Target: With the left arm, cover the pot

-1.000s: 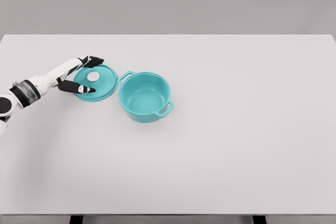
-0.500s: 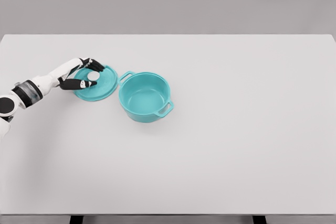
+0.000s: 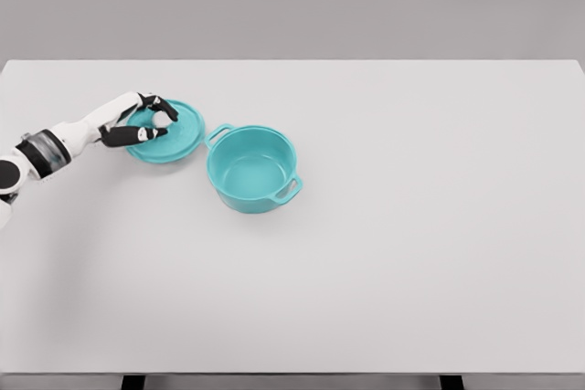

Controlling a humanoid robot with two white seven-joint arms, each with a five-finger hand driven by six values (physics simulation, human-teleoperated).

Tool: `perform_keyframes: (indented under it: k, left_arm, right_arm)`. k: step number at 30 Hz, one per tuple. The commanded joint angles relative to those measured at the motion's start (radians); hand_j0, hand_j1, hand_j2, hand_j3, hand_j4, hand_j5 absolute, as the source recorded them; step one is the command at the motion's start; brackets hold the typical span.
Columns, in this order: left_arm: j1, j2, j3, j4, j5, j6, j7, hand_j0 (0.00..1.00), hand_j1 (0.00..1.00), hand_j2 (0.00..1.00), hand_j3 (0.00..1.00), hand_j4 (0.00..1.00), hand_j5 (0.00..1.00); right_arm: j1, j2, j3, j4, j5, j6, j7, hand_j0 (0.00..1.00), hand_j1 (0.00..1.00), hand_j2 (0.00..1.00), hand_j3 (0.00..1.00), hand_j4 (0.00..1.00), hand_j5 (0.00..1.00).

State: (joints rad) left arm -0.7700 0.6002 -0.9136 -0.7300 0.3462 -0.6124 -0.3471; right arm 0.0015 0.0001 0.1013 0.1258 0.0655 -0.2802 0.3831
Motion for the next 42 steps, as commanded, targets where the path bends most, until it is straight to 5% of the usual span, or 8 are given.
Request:
perform_keyframes:
  k: [1,6,14,42]
  left_arm:
    - [-0.002,0.013,0.004,-0.019,0.005,0.002,-0.001,0.45,0.45,0.45,0.45,0.45,0.45]
    - [-0.025,0.043,0.009,-0.068,0.013,0.002,-0.001,0.45,0.45,0.45,0.45,0.45,0.45]
    - [-0.011,0.089,-0.004,-0.293,0.016,0.002,0.000,0.45,0.45,0.45,0.45,0.45,0.45]
    - [0.080,0.010,-0.008,-0.407,-0.039,0.002,0.008,0.45,0.45,0.45,0.45,0.45,0.45]
  right_arm:
    - [0.000,0.000,0.000,0.000,0.000,0.000,0.000,1.00,1.00,1.00,1.00,1.00,1.00]
    - [0.000,0.000,0.000,0.000,0.000,0.000,0.000,1.00,1.00,1.00,1.00,1.00,1.00]
    - [0.000,0.000,0.000,0.000,0.000,0.000,0.000,1.00,1.00,1.00,1.00,1.00,1.00]
    - [-0.002,0.000,0.000,0.000,0.000,0.000,0.000,1.00,1.00,1.00,1.00,1.00,1.00]
